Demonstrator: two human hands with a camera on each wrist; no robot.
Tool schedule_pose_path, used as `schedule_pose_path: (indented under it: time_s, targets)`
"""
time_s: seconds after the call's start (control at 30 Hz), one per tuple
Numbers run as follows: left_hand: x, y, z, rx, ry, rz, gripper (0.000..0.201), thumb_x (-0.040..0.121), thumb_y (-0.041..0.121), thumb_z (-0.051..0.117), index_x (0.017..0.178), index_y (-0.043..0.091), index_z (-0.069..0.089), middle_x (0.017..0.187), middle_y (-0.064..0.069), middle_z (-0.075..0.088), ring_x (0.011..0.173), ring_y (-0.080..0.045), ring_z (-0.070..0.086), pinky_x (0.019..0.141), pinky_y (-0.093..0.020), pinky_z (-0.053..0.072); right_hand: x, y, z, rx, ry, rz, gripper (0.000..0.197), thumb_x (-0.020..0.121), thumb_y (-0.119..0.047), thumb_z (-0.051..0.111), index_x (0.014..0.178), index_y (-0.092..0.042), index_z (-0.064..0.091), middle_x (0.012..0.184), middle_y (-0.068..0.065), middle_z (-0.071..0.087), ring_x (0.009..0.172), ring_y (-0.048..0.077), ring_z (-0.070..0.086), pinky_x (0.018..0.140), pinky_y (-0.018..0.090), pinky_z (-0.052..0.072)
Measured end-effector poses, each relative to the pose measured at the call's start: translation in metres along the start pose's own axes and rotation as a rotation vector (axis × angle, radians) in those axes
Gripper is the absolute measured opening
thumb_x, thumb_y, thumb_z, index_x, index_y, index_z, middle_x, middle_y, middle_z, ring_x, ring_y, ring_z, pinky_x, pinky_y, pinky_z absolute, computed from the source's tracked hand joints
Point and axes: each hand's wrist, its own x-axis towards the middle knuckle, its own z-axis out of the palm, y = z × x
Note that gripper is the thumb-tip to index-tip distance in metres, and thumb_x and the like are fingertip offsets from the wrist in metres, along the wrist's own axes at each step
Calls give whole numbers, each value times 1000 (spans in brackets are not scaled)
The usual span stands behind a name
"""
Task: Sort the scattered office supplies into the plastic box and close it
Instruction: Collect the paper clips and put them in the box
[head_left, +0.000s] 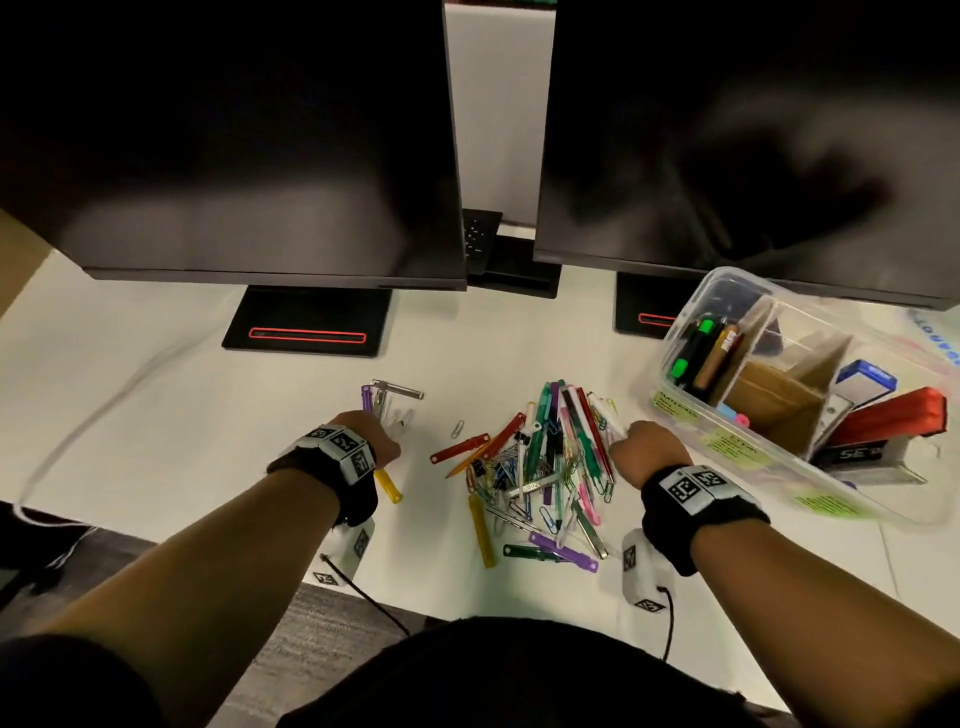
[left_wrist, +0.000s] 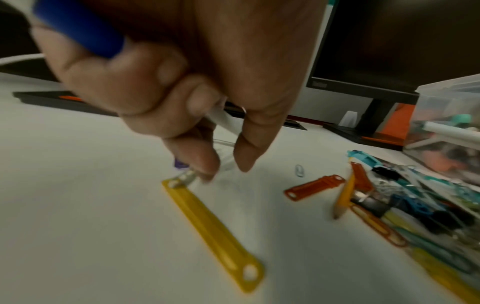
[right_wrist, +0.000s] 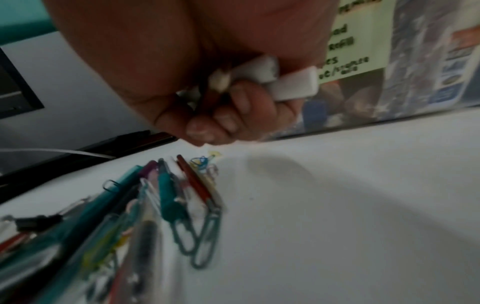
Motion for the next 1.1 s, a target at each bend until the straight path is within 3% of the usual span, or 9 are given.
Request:
schedule_pose_path:
  time_s: [0.1,0.2,0.27,0.4,0.5,0.7,0.87,0.93,1.1]
  targets:
    - [-2,20,1,20,39,114,42,86,38,55,111,5,60,112,-13,65,107,-29,61,80,-29,47,3,-9,0,12,53,-41,28,92,-14,43,112,4,52,119,22,58,108,34,56,77,29,40]
    - [-7,46,4,-9,44,262,26,87,34,55,97,10,60,108,-12,66,102,-29,61,74,-29,43,5,-13,3,43,99,-52,28,94,-12,40,115,5,49,120,23,57,110,37,55,87,34,44]
    - [-9,65,8,-43,38,331,23,86,36,57,92,14,58,107,-11,66,99,-28,61,73,-27,40,6,-14,6,33,124,-67,27,95,-15,42,113,4,51,118,23,59,108,36,56,85,34,45]
    - [-12,95,18,-58,-9,428,39,88,43,55,107,9,57,111,-11,62,101,-27,57,77,-29,38,7,-17,11,-4,94,-74,36,90,-27,57,114,-1,52,118,19,59,107,32,57,84,32,45]
    - [-10,116,24,-63,31,481,38,91,42,51,110,9,54,115,-13,57,102,-29,56,78,-31,39,5,-17,15,-23,73,-101,37,89,-29,59,114,-3,54,116,17,61,105,30,59,82,30,46]
    - [-4,149,22,-200,140,443,40,96,36,41,122,7,51,125,-15,52,109,-31,55,87,-33,44,2,-22,18,-51,46,-161,34,90,-28,57,114,-4,54,118,15,61,108,28,58,84,29,47]
    - [5,154,25,-218,102,340,39,94,40,41,114,7,49,119,-15,58,107,-32,58,80,-32,43,4,-24,23,-68,51,-186,26,89,-20,57,111,-5,56,115,15,61,103,29,60,83,31,49]
    - [6,155,26,-206,99,329,39,93,40,44,114,8,47,118,-14,58,108,-32,58,84,-35,46,8,-24,24,-63,34,-182,25,90,-17,56,112,-4,56,117,15,60,105,28,60,86,32,49]
    - [8,158,25,-206,50,272,36,93,36,46,115,7,49,120,-13,59,108,-31,59,81,-32,44,13,-23,20,-70,-8,-173,35,86,-25,61,114,-5,54,119,13,59,108,27,58,87,30,48]
